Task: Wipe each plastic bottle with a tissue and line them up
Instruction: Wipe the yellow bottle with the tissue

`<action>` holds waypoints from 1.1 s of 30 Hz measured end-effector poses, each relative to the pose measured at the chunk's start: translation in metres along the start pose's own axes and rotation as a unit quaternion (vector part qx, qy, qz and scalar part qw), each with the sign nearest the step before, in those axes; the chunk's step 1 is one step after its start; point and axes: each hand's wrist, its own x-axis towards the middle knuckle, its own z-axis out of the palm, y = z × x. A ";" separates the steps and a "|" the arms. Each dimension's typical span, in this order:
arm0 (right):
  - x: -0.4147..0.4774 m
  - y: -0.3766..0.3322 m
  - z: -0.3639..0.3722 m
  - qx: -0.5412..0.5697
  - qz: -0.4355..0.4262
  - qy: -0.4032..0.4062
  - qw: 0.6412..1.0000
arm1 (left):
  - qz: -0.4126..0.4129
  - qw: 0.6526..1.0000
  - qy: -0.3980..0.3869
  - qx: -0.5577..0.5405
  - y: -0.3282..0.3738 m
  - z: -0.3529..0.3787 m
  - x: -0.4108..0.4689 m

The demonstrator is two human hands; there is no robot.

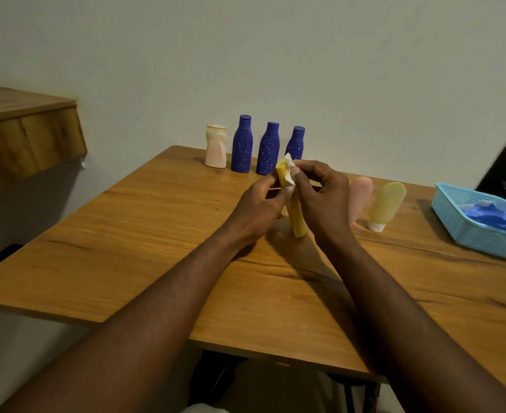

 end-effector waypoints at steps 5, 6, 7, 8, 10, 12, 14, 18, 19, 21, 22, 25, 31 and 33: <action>0.002 0.008 -0.003 0.021 0.064 -0.031 0.997 | 0.010 1.000 0.000 -0.001 -0.001 0.001 0.000; 0.001 0.011 -0.004 0.021 0.081 -0.041 0.996 | 0.009 1.000 0.008 0.003 -0.001 0.000 0.000; 0.001 0.013 -0.005 0.017 0.097 -0.052 0.994 | 0.008 1.000 0.017 0.008 -0.001 -0.001 0.001; 0.001 0.015 -0.005 0.011 0.110 -0.063 0.992 | 0.007 1.000 0.025 0.010 0.000 -0.002 0.001; 0.000 0.017 -0.006 0.005 0.125 -0.077 0.989 | 0.004 0.999 0.041 0.007 0.000 -0.003 0.003; -0.001 0.016 -0.007 0.010 0.126 -0.072 0.989 | 0.003 0.998 0.060 0.007 0.001 -0.004 0.003; -0.002 0.013 -0.007 0.019 0.108 -0.051 0.993 | 0.004 0.997 0.071 0.016 0.002 -0.004 0.003; -0.001 0.007 -0.008 0.054 0.055 -0.009 0.997 | -0.009 0.998 0.055 0.012 0.002 -0.006 0.003; 0.000 0.007 -0.008 0.064 0.053 -0.006 0.997 | -0.012 0.999 0.047 0.007 0.001 -0.006 0.004; 0.001 0.008 -0.008 0.084 0.061 -0.013 0.995 | -0.009 0.999 0.030 0.016 0.001 -0.005 0.002; 0.000 0.008 -0.008 0.091 0.070 -0.020 0.993 | -0.007 0.999 0.024 0.025 0.001 -0.004 0.001; -0.001 0.011 -0.009 0.105 0.107 -0.058 0.987 | -0.012 0.999 0.026 0.019 -0.001 -0.003 0.002; 0.000 0.023 -0.014 0.044 0.213 -0.158 0.963 | -0.022 0.997 0.073 -0.001 -0.003 -0.008 0.004; 0.001 0.023 -0.016 0.015 0.226 -0.182 0.957 | -0.028 0.995 0.093 -0.023 -0.002 -0.009 0.005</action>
